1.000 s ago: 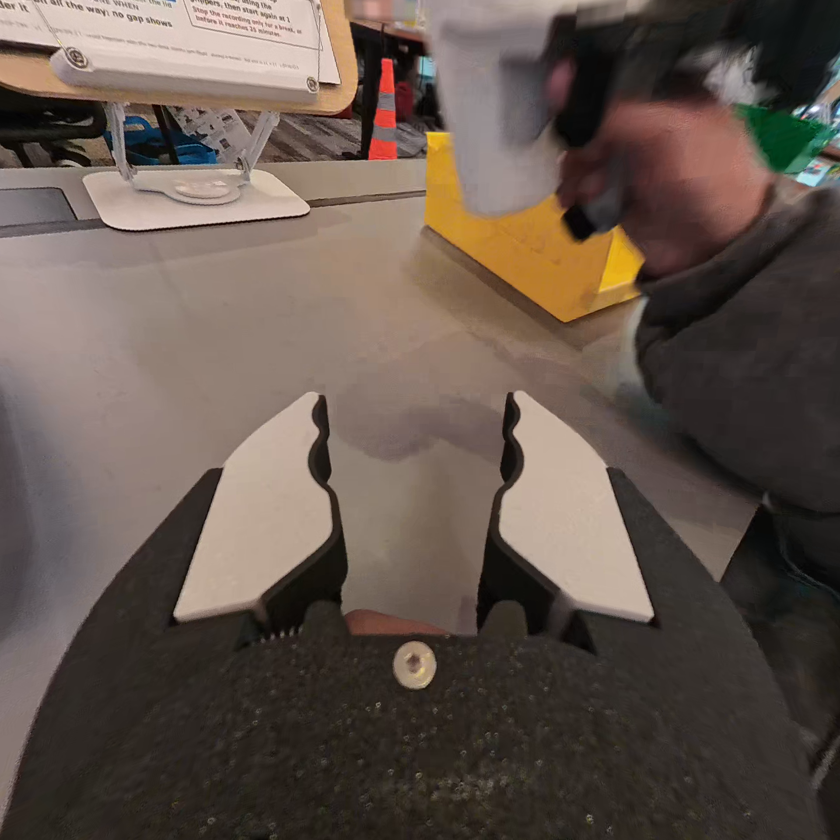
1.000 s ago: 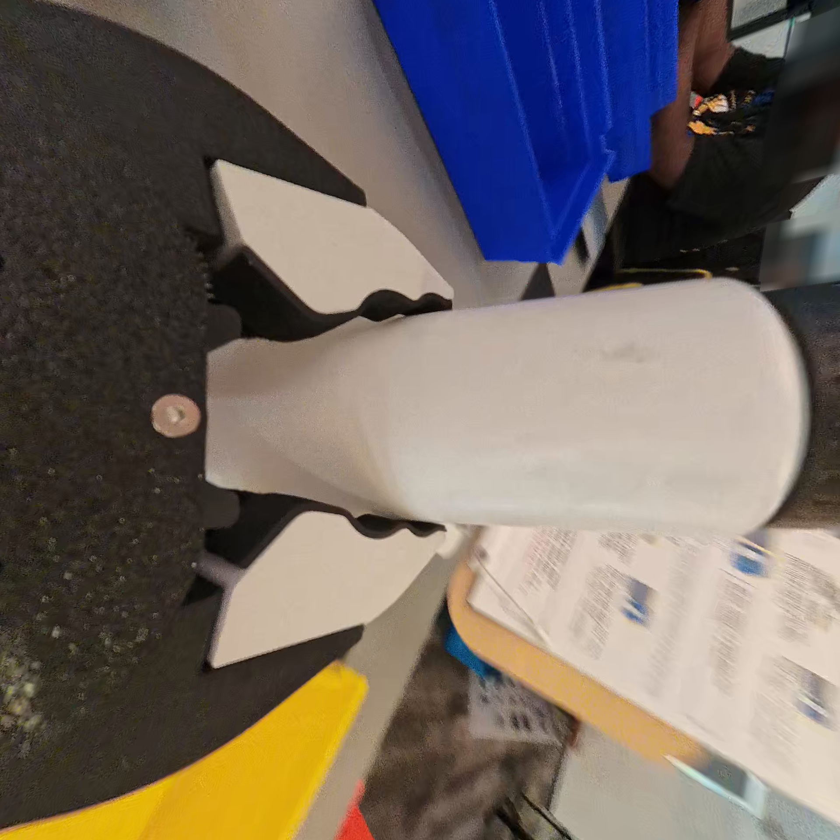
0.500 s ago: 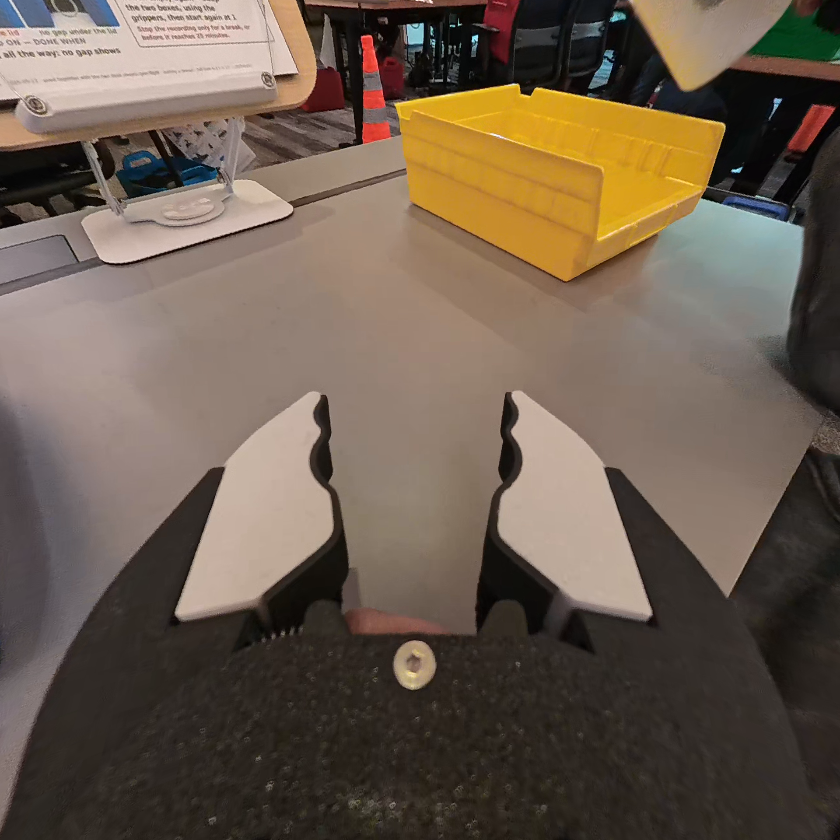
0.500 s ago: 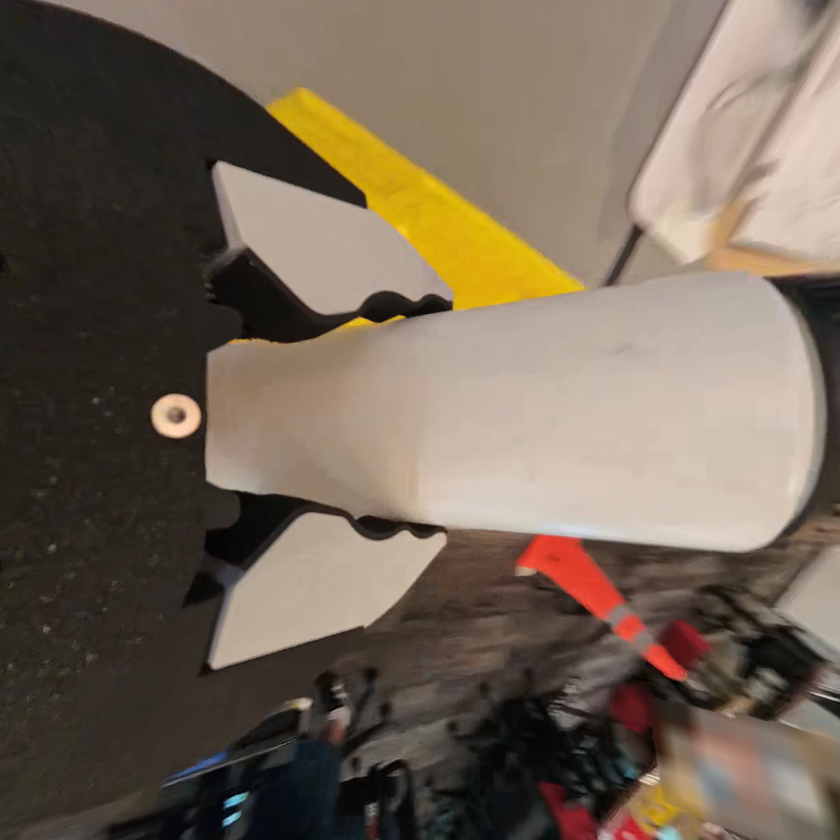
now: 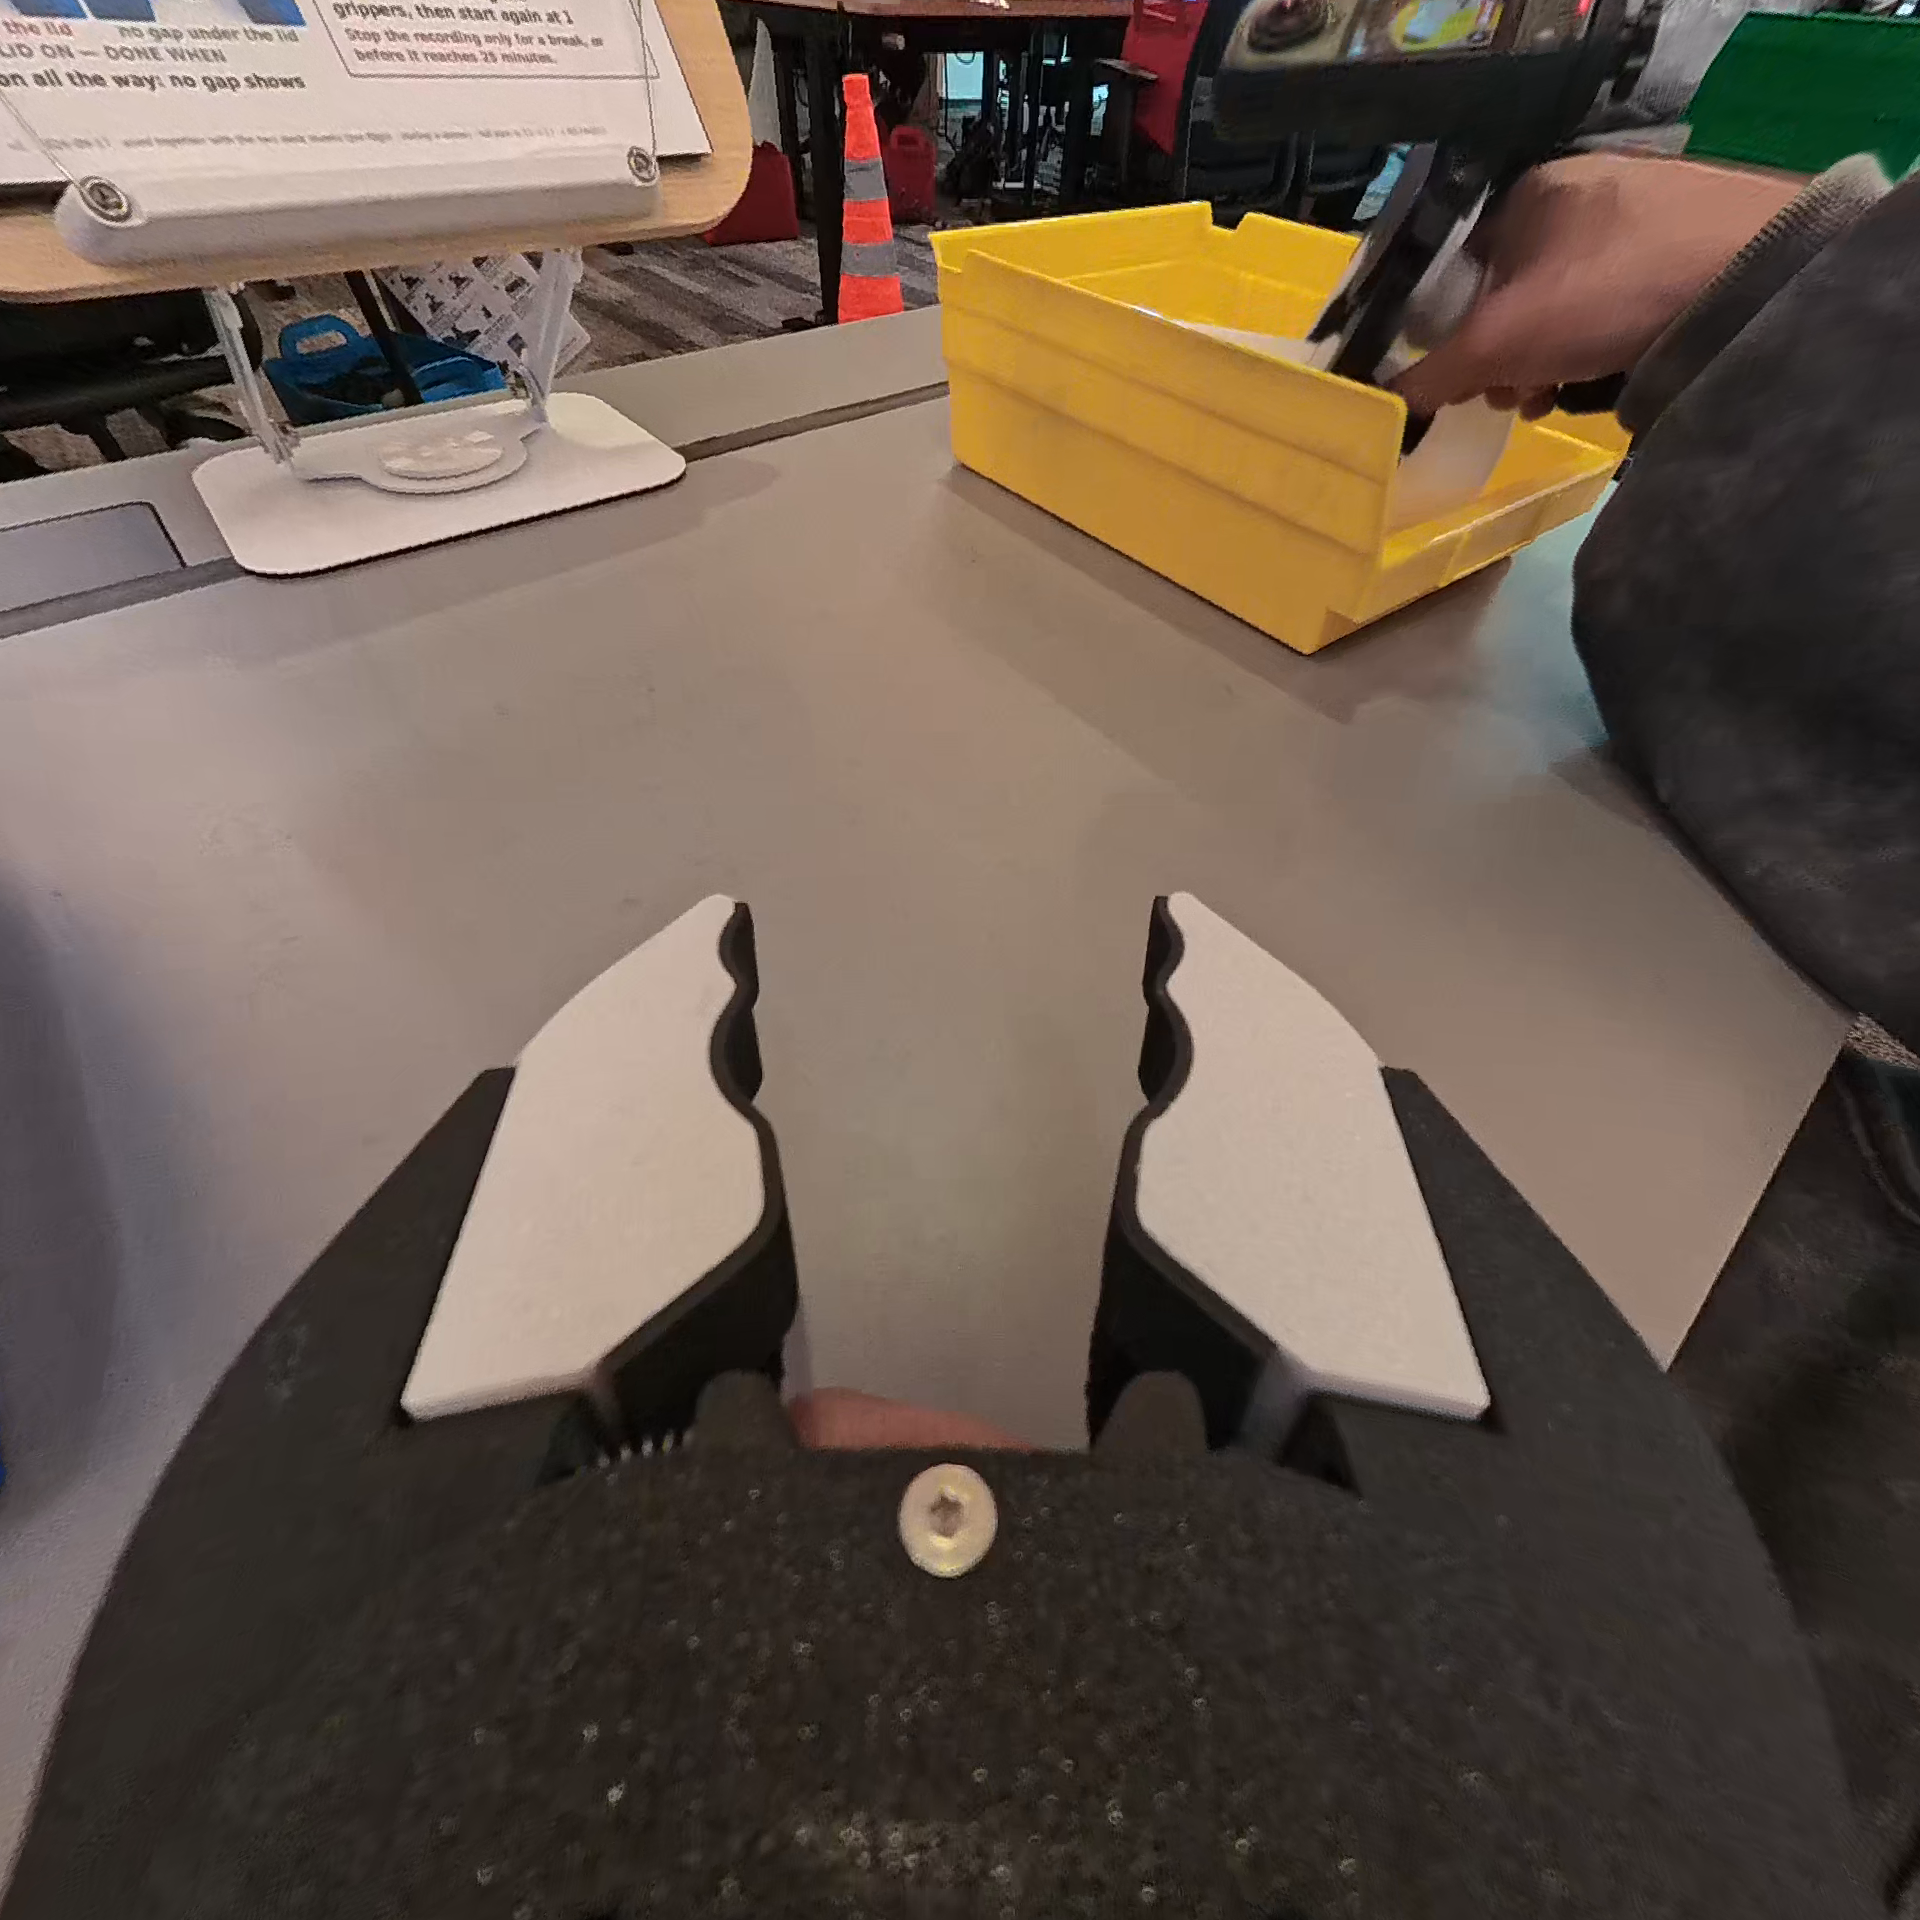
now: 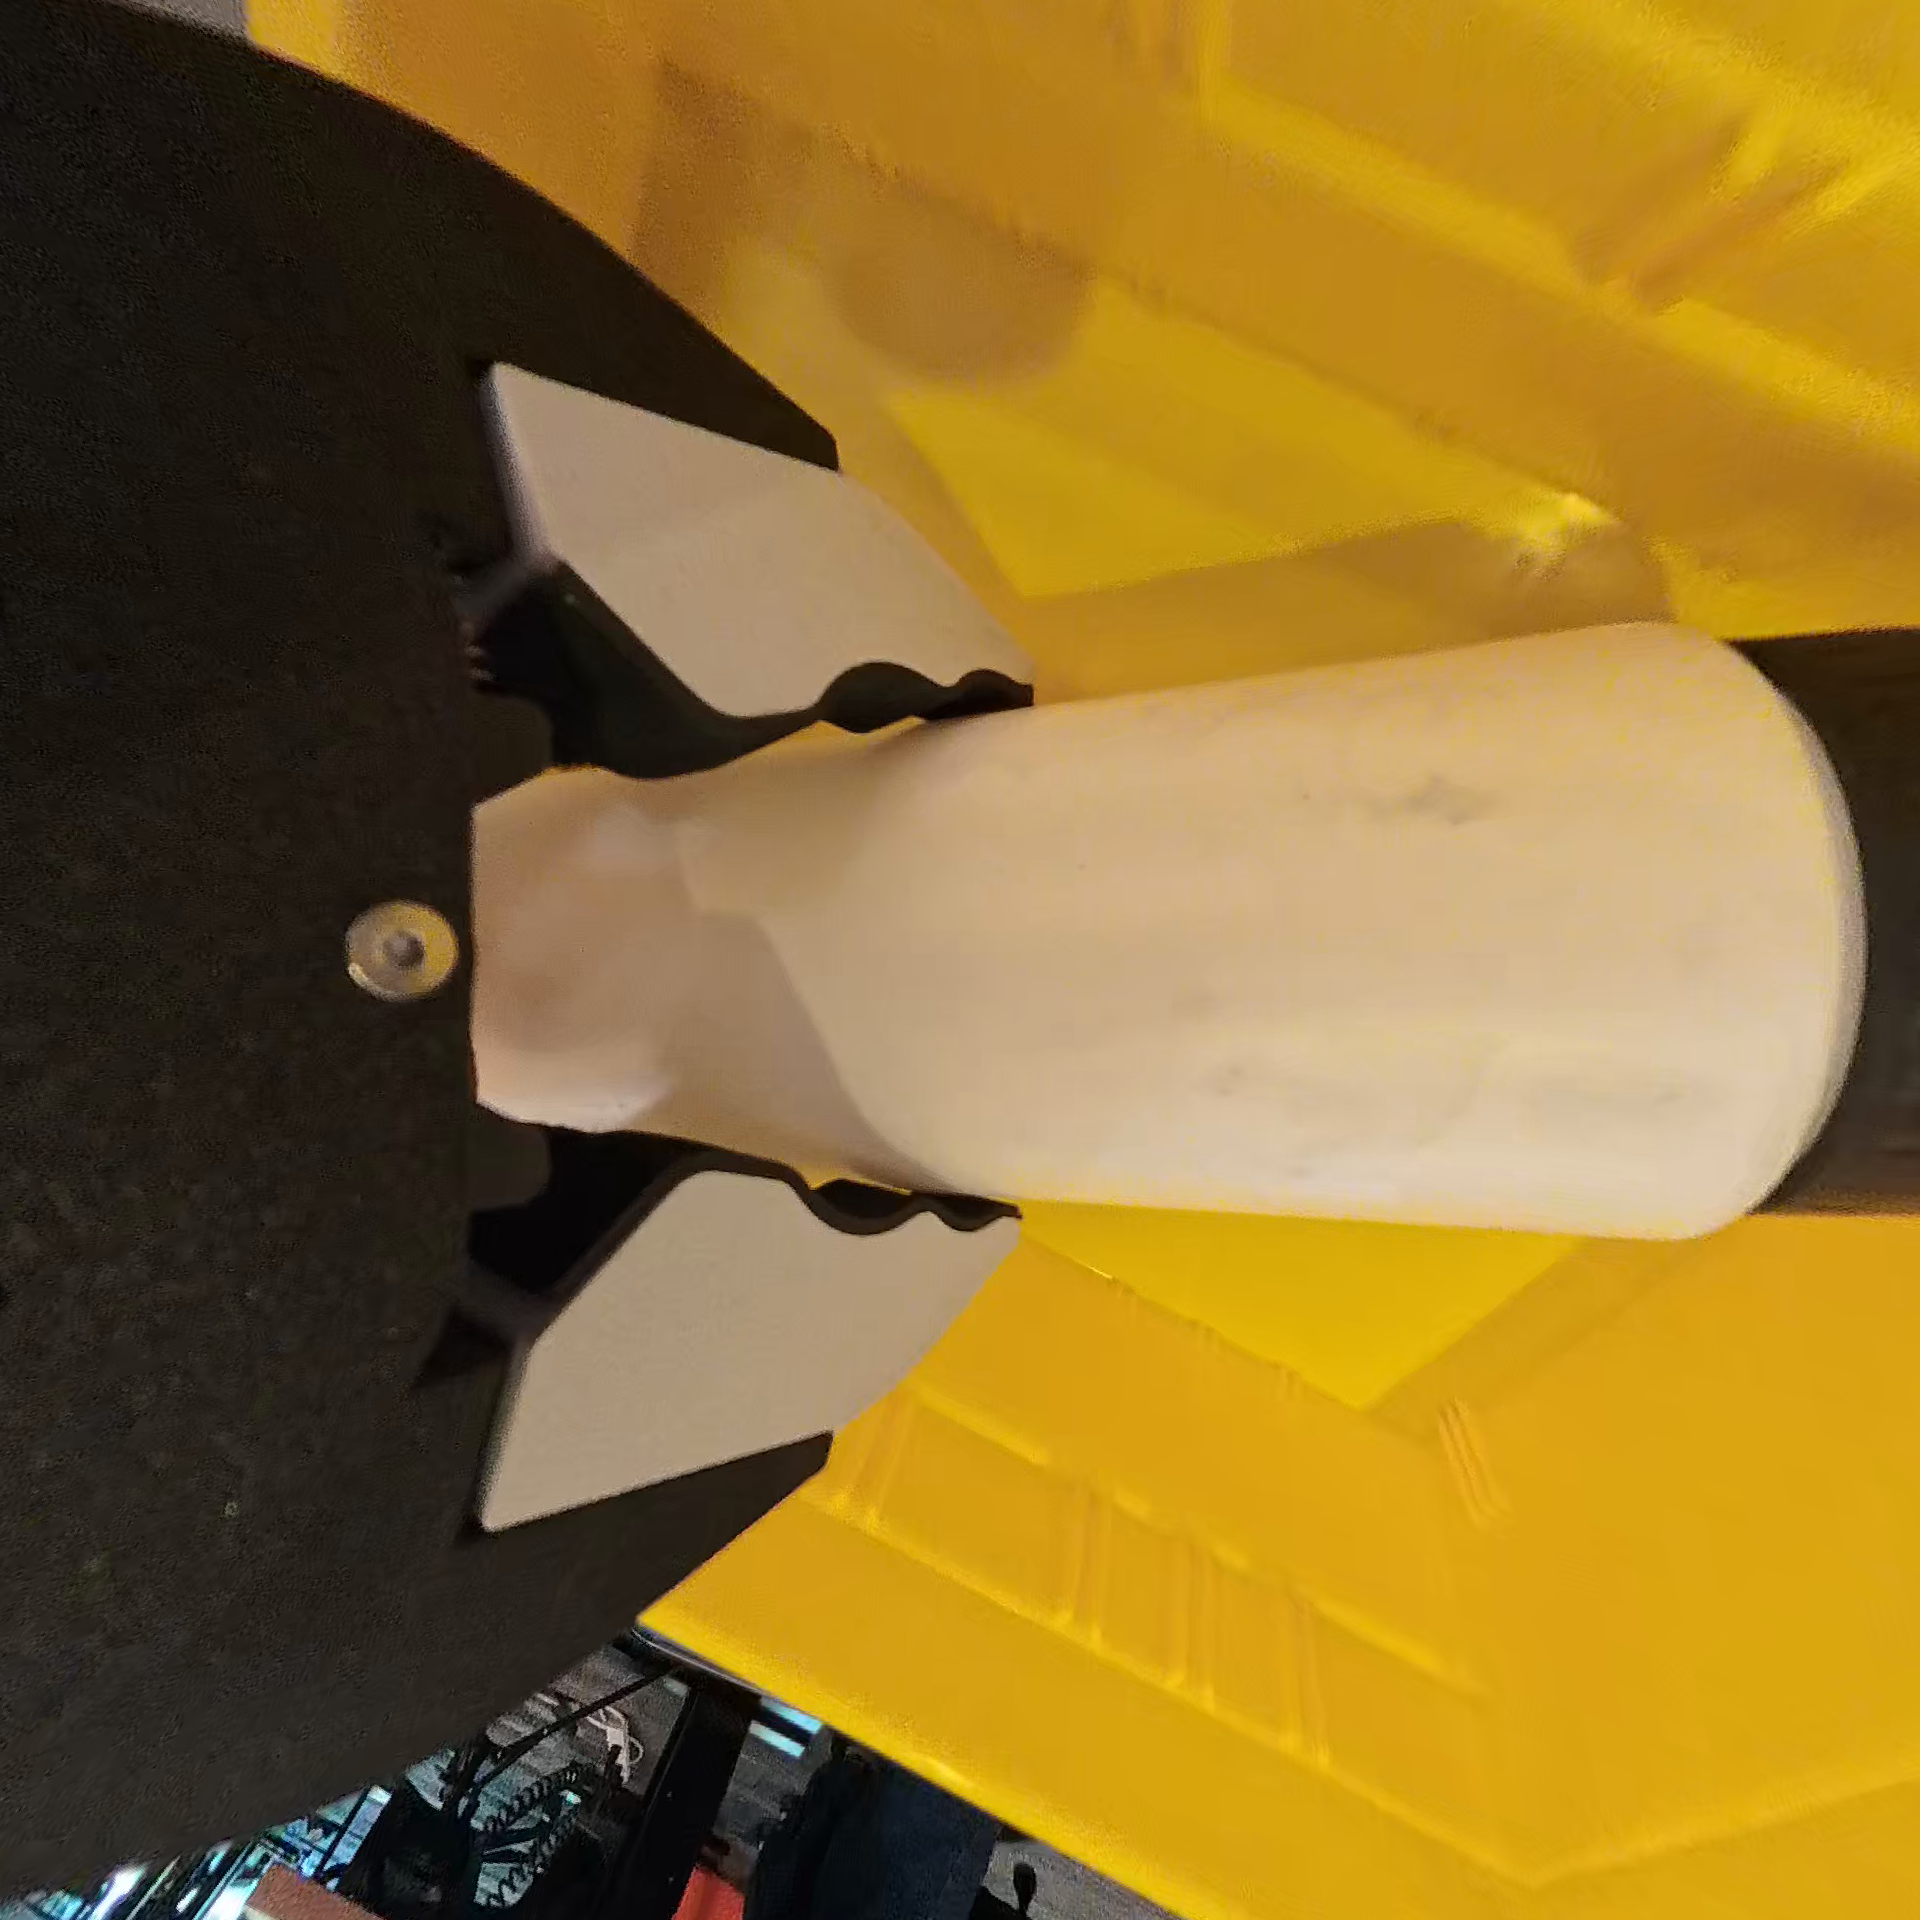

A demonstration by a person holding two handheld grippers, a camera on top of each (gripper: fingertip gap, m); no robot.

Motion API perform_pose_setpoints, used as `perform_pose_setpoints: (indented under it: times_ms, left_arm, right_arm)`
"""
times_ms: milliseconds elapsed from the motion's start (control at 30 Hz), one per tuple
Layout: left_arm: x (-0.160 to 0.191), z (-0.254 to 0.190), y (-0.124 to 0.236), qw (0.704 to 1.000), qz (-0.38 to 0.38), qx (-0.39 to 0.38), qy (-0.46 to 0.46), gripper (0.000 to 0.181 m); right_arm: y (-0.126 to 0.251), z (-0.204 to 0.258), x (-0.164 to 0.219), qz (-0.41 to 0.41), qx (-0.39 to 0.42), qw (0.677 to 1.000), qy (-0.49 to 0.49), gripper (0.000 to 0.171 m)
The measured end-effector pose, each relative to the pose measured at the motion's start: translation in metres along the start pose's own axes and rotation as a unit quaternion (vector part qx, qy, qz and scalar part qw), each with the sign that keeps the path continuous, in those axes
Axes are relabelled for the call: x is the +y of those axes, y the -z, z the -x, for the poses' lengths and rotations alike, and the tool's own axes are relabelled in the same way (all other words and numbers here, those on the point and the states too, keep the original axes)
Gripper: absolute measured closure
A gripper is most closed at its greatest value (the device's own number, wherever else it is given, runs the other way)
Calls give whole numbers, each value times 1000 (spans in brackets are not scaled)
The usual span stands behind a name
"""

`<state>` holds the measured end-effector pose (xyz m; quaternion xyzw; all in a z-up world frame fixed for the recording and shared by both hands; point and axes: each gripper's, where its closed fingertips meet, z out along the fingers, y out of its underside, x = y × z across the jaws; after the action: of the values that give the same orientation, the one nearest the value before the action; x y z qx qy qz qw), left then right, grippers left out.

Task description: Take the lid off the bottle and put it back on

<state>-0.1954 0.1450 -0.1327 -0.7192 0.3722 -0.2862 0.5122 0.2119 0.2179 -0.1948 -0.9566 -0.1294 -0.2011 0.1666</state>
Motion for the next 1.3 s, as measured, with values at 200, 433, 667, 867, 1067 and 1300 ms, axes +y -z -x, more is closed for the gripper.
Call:
perform_pose_setpoints:
  times_ms: [200, 433, 667, 867, 1067, 1300]
  left_arm:
    - [-4, 2, 4, 1000, -10, -2, 0, 109]
    - [-26, 39, 61, 993, -69, -76, 59, 108]
    - [-14, 85, 125, 974, -108, -146, 139, 113]
    - [17, 126, 123, 969, -58, -215, 107, 117]
    - [17, 131, 118, 968, -57, -224, 101, 116]
    - [16, 121, 115, 972, -52, -211, 92, 117]
  right_arm:
    - [44, -18, -5, -84, -15, 995, -61, 108]
    - [242, -52, 9, -421, 37, 890, -170, 105]
    - [222, 51, 75, -475, -89, 831, -275, 134]
    - [190, 75, 66, -521, -126, 790, -298, 146]
    - [147, 73, 75, -456, -148, 811, -335, 123]
    - [143, 70, 78, -449, -132, 818, -334, 114]
